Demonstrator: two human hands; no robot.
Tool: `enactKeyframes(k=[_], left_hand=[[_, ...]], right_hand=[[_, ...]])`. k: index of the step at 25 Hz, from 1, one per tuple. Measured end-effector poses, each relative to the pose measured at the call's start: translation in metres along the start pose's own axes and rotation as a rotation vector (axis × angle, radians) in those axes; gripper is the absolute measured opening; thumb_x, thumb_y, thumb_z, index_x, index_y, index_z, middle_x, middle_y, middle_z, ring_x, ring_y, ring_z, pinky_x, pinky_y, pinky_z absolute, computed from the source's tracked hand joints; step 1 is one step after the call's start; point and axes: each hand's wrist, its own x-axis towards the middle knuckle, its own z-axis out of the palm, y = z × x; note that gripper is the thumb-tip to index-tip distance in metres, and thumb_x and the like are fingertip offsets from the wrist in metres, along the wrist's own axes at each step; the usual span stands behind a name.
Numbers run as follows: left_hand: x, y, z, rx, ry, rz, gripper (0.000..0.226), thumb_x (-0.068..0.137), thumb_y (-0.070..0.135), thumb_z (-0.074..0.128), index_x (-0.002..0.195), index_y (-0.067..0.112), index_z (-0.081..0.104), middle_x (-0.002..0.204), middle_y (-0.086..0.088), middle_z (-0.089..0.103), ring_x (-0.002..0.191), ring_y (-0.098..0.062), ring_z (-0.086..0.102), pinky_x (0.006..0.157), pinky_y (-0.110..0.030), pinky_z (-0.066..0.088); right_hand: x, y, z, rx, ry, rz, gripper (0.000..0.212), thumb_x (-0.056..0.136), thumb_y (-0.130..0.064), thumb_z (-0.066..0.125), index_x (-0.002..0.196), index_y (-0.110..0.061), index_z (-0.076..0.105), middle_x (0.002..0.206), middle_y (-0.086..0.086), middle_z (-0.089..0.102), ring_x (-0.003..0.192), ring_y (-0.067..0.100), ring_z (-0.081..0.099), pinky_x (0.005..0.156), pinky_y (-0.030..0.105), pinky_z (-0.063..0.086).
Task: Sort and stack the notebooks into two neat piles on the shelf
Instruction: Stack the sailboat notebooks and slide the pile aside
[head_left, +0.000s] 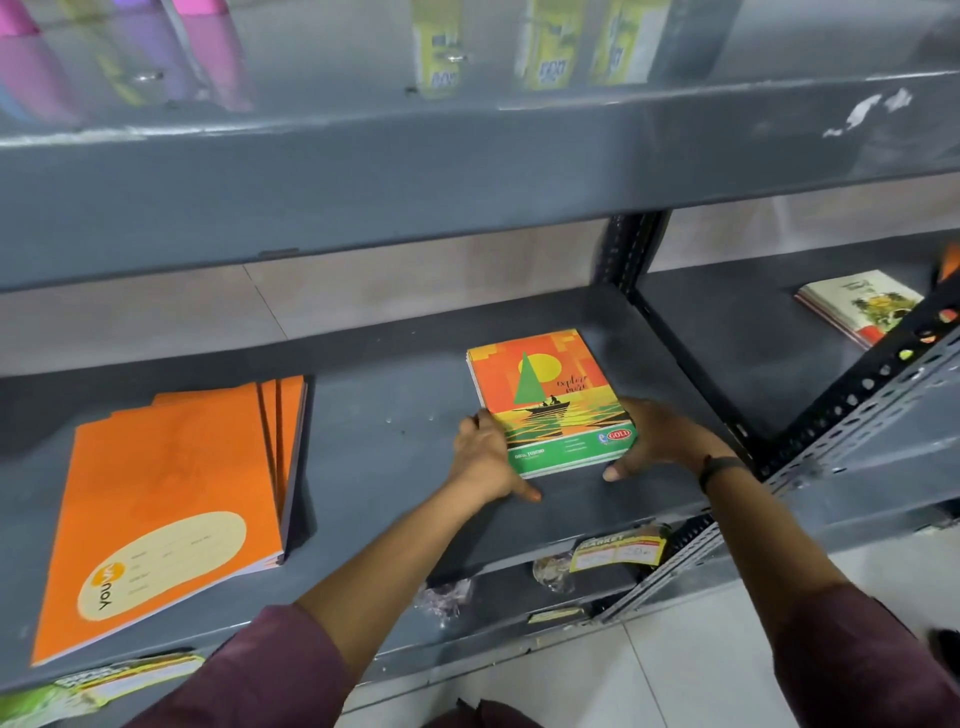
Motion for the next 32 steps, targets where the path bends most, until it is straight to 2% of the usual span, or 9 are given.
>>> enactKeyframes(k=[8,12,15,18,20,23,26,30,32], left_hand=[[0.005,0.007,-0.003,0.135,0.113,-0.025,0.079,0.056,0.020,0.085,0.123,0.005,0.046,0.125,-0.013,0.046,0.108,-0.027,0.057,0.093,-0.031,0.047],[0.005,0.000,-0.004,0.109,0.122,0.016,0.085,0.055,0.025,0.085,0.126,0.006,0.043,0.125,-0.013,0.049,0.114,-0.027,0.053,0.095,-0.033,0.045],[-0.003,-0.012,-0.017,0.038,0.035,0.081,0.120,0.057,0.031,0.084,0.143,-0.002,0.007,0.143,-0.018,0.034,0.133,-0.031,0.035,0.108,-0.034,0.034],[-0.030,-0.052,-0.051,-0.194,0.142,0.149,0.103,0.066,0.036,0.077,0.142,0.002,0.019,0.147,-0.015,0.034,0.135,-0.028,0.034,0.111,-0.035,0.032],[-0.054,-0.099,-0.081,-0.400,0.360,0.164,0.073,0.075,0.031,0.070,0.135,0.006,0.039,0.143,-0.013,0.043,0.131,-0.026,0.042,0.108,-0.037,0.037],[-0.096,-0.179,-0.120,-0.357,0.747,0.090,0.043,0.085,0.018,0.059,0.126,0.004,0.051,0.133,-0.016,0.055,0.122,-0.031,0.051,0.098,-0.036,0.040],[-0.131,-0.253,-0.143,-0.283,0.976,-0.158,0.044,0.087,0.019,0.057,0.128,0.002,0.048,0.132,-0.022,0.054,0.115,-0.041,0.052,0.098,-0.046,0.039],[-0.135,-0.317,-0.175,-0.855,0.774,-0.403,0.053,0.086,0.045,0.050,0.113,-0.001,0.053,0.114,-0.021,0.060,0.109,-0.034,0.056,0.097,-0.047,0.040],[-0.120,-0.312,-0.195,-0.933,0.633,-0.352,0.047,0.091,0.048,0.037,0.092,0.007,0.059,0.085,-0.004,0.058,0.081,-0.013,0.062,0.080,-0.034,0.044]], right_hand=[[0.007,-0.020,-0.004,-0.230,0.120,0.125,0.065,0.046,-0.036,0.088,0.097,-0.001,0.069,0.101,0.019,0.073,0.093,0.034,0.069,0.084,0.038,0.054],[0.001,-0.020,-0.002,-0.219,0.130,0.188,0.051,0.059,-0.023,0.087,0.102,-0.002,0.067,0.108,0.019,0.071,0.097,0.034,0.067,0.088,0.037,0.051],[-0.012,-0.027,-0.010,-0.231,0.073,0.235,0.067,0.061,-0.020,0.086,0.118,-0.001,0.057,0.121,0.021,0.063,0.107,0.032,0.061,0.092,0.036,0.047],[-0.028,-0.066,-0.005,-0.273,0.358,0.204,0.070,0.073,-0.024,0.077,0.130,0.000,0.045,0.130,0.025,0.055,0.119,0.036,0.053,0.097,0.038,0.042],[-0.029,-0.108,0.018,-0.133,0.524,0.036,0.053,0.078,-0.026,0.072,0.121,-0.001,0.055,0.122,0.023,0.061,0.113,0.035,0.057,0.093,0.037,0.043],[-0.008,-0.161,0.076,0.264,0.342,-0.165,0.034,0.086,-0.024,0.064,0.093,0.008,0.059,0.085,0.016,0.059,0.087,0.023,0.056,0.078,0.034,0.040],[0.025,-0.195,0.143,0.557,0.186,-0.124,0.032,0.092,-0.018,0.054,0.101,0.012,0.058,0.111,0.018,0.065,0.106,0.028,0.059,0.095,0.042,0.043],[0.064,-0.245,0.188,0.940,0.053,-0.027,0.050,0.096,-0.030,0.043,0.140,-0.006,0.036,0.149,0.003,0.036,0.138,0.022,0.035,0.118,0.038,0.026],[0.089,-0.266,0.195,0.940,0.027,0.015,0.061,0.094,-0.047,0.038,0.143,-0.012,0.030,0.153,0.004,0.030,0.141,0.023,0.029,0.119,0.041,0.021]])
